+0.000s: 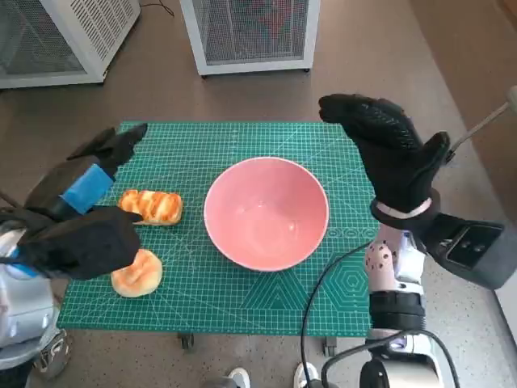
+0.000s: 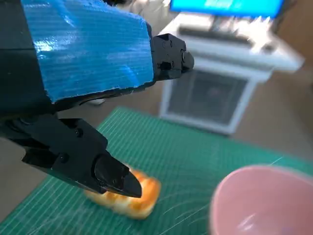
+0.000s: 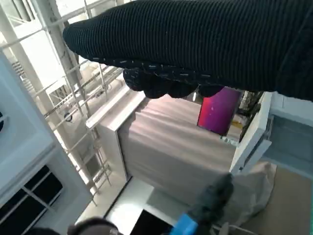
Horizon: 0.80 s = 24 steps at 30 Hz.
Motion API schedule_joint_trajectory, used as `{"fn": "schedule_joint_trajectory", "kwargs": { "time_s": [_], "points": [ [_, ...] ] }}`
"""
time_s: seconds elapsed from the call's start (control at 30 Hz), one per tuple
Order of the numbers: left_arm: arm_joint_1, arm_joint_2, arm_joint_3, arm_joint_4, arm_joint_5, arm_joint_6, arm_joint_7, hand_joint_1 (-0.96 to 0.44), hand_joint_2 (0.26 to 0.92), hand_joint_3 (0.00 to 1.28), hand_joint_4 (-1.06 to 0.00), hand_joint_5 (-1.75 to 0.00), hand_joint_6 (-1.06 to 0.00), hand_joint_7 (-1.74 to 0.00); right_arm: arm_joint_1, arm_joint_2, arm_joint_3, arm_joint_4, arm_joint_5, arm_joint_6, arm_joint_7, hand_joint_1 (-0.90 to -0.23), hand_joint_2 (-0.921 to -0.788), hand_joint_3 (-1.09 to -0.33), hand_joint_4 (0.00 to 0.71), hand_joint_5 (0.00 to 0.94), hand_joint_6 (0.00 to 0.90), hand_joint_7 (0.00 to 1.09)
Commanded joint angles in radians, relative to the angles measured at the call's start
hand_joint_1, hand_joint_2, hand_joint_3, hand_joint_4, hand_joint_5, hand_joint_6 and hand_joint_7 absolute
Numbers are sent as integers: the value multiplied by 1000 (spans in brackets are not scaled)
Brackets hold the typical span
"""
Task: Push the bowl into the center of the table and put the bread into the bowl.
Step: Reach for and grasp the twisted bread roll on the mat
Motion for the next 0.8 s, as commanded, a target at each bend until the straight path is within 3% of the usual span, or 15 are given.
{"fn": "schedule_joint_trajectory", "kwargs": {
  "time_s": [0.03, 0.57, 0.8],
  "points": [
    [-38, 19, -41, 52, 46, 18, -10, -43, 744, 9, -39, -5, -155, -53, 22, 4, 2, 21, 5, 11, -1, -590, -921, -615, 248, 3, 314, 1],
    [-139, -23, -185, 323, 132, -31, 19, -114, 746, 4, -67, -8, -188, -33, 34, -5, 6, 11, -13, 8, -21, -591, -921, -618, 253, 4, 317, 2],
    [-188, -49, -240, 455, 155, -71, 48, -131, 747, 4, -82, -9, -204, -30, 39, -7, 6, 4, -6, 19, -19, -594, -921, -620, 253, 3, 317, 2]
  ]
}}
